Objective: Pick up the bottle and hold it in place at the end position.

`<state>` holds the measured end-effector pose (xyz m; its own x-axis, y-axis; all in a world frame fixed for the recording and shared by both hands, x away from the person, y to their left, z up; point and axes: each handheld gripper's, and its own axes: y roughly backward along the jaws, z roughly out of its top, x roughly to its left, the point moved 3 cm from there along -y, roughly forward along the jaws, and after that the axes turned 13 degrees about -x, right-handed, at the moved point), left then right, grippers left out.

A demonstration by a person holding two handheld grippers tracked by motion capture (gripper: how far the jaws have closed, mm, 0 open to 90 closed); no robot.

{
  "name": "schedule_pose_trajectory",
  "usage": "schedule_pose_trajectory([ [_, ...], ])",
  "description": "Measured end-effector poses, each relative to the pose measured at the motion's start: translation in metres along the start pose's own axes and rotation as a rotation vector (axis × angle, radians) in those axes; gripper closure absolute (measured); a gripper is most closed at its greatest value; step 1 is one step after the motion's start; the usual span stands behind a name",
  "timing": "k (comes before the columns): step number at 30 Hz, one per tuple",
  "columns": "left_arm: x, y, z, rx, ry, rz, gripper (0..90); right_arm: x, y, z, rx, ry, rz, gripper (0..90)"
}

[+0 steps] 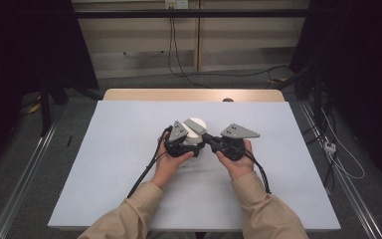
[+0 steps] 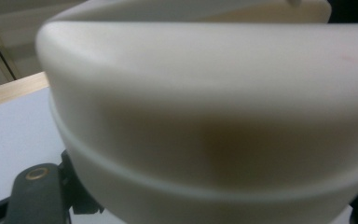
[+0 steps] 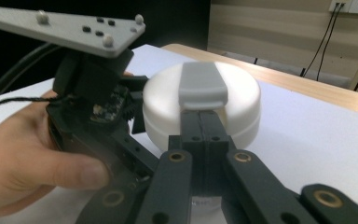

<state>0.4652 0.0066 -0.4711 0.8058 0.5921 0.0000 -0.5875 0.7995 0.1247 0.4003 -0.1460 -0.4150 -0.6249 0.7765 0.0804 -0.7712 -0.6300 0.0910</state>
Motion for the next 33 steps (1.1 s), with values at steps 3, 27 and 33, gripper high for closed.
schedule_pose_trajectory([
  [3, 0.000, 0.000, 0.000, 0.001, 0.000, 0.000, 18.7, 0.002, -0.002, 0.003, -0.004, 0.004, 0.007, 90.0],
  [27, 0.000, 0.000, 0.000, 0.003, 0.005, 0.000, 18.7, 0.007, -0.020, 0.026, -0.020, 0.030, 0.021, 90.0],
  [33, 0.000, 0.000, 0.000, -0.001, 0.001, 0.007, 18.7, 0.006, -0.023, 0.029, -0.019, 0.027, 0.025, 90.0],
])
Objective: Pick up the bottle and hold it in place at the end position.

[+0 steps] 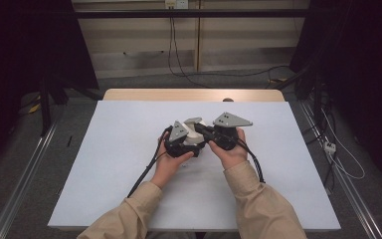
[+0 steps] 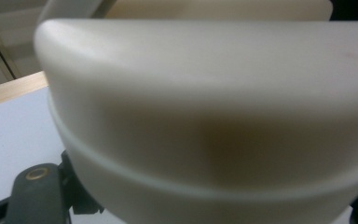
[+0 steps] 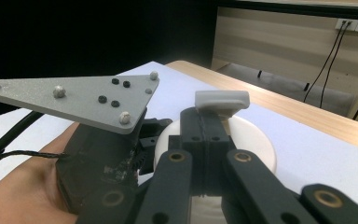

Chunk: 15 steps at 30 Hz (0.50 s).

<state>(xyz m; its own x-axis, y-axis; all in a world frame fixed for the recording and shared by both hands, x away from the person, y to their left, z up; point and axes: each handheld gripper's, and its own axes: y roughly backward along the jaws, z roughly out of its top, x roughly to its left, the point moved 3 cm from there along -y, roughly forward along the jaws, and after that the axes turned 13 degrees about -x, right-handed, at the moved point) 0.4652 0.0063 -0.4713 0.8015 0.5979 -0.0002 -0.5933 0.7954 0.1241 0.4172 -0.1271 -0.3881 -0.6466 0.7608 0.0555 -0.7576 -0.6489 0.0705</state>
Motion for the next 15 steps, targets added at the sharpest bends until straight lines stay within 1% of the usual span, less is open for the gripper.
schedule_pose_trajectory([
  [7, -0.0002, -0.0001, 0.0000, 0.000, 0.000, 0.000, 18.7, -0.0004, -0.0031, 0.0038, -0.004, 0.010, 0.001, 90.0],
  [15, 0.0000, -0.0001, -0.0001, 0.001, 0.001, 0.000, 18.7, -0.0002, -0.0053, 0.0057, -0.006, 0.009, -0.001, 90.0],
])
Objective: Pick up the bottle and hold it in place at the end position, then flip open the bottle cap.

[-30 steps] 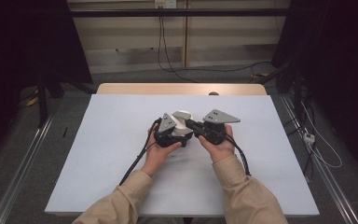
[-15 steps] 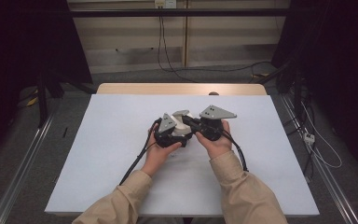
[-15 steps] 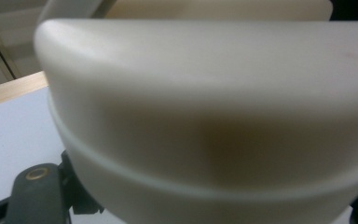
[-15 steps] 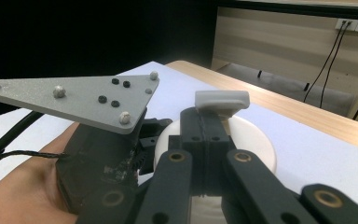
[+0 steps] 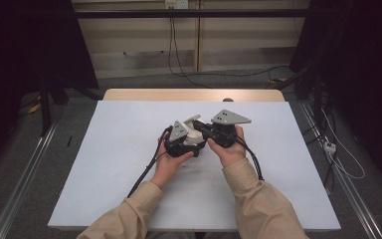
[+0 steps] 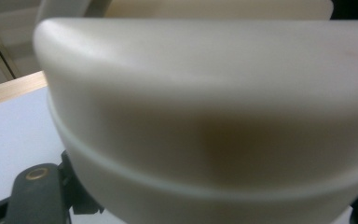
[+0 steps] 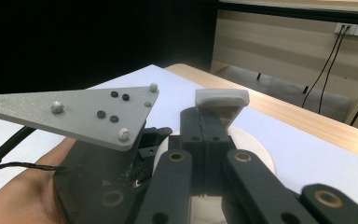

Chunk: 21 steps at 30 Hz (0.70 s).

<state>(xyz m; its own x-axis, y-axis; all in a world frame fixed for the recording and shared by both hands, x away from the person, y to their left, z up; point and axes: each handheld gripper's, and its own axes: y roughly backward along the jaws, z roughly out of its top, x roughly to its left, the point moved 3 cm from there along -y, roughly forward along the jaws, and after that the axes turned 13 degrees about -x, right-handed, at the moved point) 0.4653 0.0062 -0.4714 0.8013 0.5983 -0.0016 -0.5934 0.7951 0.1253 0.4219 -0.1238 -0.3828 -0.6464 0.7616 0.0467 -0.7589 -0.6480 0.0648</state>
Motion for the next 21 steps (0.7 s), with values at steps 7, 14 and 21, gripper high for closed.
schedule_pose_trajectory([
  [7, 0.0001, -0.0003, -0.0001, 0.001, 0.007, -0.007, 18.7, 0.0001, -0.0015, 0.0000, 0.003, 0.000, 0.000, 90.0],
  [14, 0.0005, 0.0000, -0.0001, 0.003, 0.009, -0.002, 18.7, 0.0004, -0.0026, -0.0001, 0.002, -0.001, -0.004, 90.0],
  [21, 0.0004, 0.0000, -0.0002, 0.001, 0.007, -0.002, 18.7, 0.0010, -0.0050, -0.0003, 0.001, -0.004, -0.005, 90.0],
])
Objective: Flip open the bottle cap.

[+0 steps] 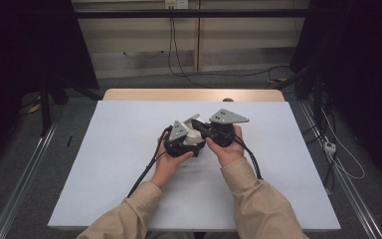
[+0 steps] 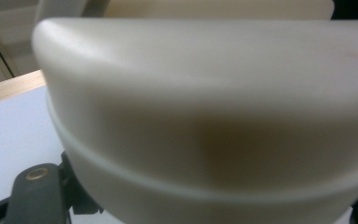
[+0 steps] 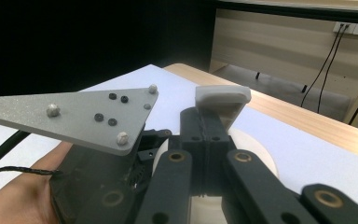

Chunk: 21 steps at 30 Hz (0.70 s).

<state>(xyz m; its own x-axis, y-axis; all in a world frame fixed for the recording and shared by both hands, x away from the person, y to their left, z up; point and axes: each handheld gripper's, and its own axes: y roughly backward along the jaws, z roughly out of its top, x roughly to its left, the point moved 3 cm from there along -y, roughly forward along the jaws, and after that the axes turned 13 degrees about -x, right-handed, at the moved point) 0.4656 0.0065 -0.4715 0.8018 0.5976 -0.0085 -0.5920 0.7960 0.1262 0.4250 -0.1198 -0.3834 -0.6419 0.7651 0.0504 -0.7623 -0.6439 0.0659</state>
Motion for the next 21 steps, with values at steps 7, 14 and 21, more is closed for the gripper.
schedule_pose_trajectory([
  [7, -0.0004, -0.0003, 0.0000, 0.003, -0.004, -0.005, 18.7, -0.0001, -0.0018, 0.0021, 0.002, 0.004, -0.003, 90.0],
  [14, -0.0008, -0.0002, -0.0001, 0.001, -0.005, 0.000, 18.7, 0.0002, -0.0046, 0.0044, 0.001, 0.013, -0.004, 90.0],
  [21, -0.0005, -0.0005, -0.0001, 0.003, -0.003, -0.004, 18.7, 0.0003, -0.0090, 0.0065, 0.007, 0.024, -0.008, 90.0],
])
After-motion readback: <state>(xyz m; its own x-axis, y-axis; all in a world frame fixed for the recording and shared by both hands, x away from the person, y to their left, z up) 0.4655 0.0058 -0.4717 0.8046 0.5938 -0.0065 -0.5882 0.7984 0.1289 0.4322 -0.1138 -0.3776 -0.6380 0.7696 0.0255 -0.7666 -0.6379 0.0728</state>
